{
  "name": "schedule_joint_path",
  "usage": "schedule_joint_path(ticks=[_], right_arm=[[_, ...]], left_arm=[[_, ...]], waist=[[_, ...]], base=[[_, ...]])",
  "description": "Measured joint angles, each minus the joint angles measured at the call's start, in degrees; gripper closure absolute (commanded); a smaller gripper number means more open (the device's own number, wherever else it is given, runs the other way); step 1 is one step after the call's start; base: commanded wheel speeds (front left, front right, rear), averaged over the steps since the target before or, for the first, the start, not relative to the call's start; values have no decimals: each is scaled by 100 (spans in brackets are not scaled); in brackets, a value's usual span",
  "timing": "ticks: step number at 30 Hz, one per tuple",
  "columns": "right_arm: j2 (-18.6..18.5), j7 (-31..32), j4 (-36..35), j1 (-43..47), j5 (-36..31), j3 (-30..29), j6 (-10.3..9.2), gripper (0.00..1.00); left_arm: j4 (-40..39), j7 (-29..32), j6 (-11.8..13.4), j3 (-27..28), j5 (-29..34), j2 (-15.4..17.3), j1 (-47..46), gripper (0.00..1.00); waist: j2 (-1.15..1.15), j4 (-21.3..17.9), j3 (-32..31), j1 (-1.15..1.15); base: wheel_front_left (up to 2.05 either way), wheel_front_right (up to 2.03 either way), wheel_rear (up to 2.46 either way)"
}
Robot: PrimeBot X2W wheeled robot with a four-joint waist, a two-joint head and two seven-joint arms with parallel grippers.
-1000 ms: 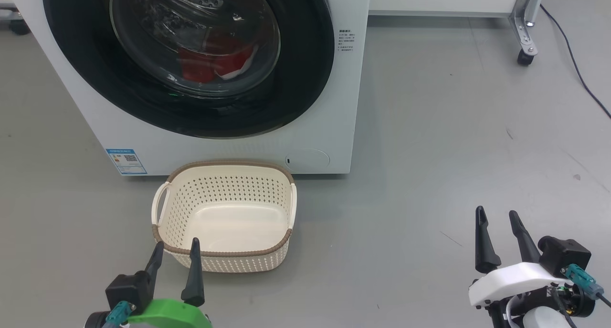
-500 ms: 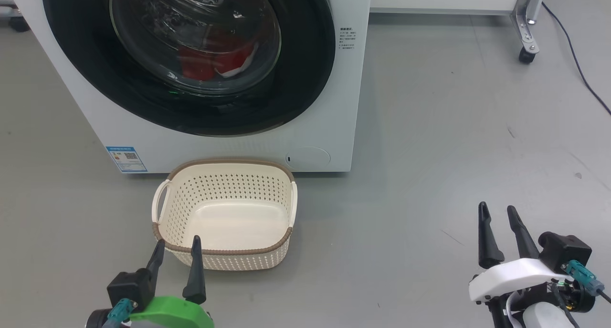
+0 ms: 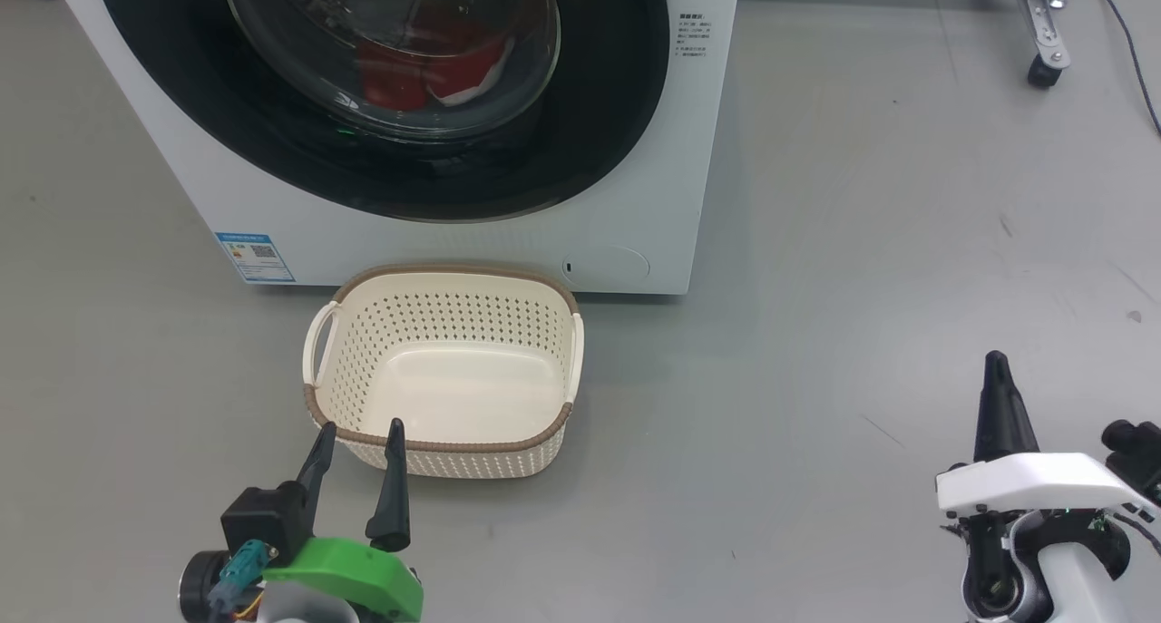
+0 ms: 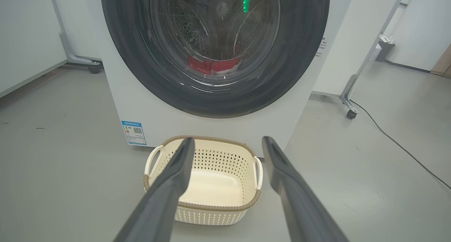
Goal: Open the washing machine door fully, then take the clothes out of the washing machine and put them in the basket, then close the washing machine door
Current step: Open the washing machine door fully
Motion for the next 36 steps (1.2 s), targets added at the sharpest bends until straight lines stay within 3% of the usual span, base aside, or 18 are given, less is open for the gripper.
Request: schedule_joint_path(ticks=[11,17,36], right_arm=[[70,725,-122,-907,2140,-765,99,100],[54,1084,-212,-1427,2462,-904,53,100],[-474,2120,-486,-3821,2775,-878,-650,100]], left_arm=[[-101,0,-1,-107,-58,1,-154,0],[-209,0,0,-222,-115,0,-269,0],[-739,-7,5,-426,-410,-5,-972,0]], waist=[[0,316,305,0],[0,426,537,0],[0,929,1800,0]], base=[[0,0,0],[0,0,0],[0,0,0]])
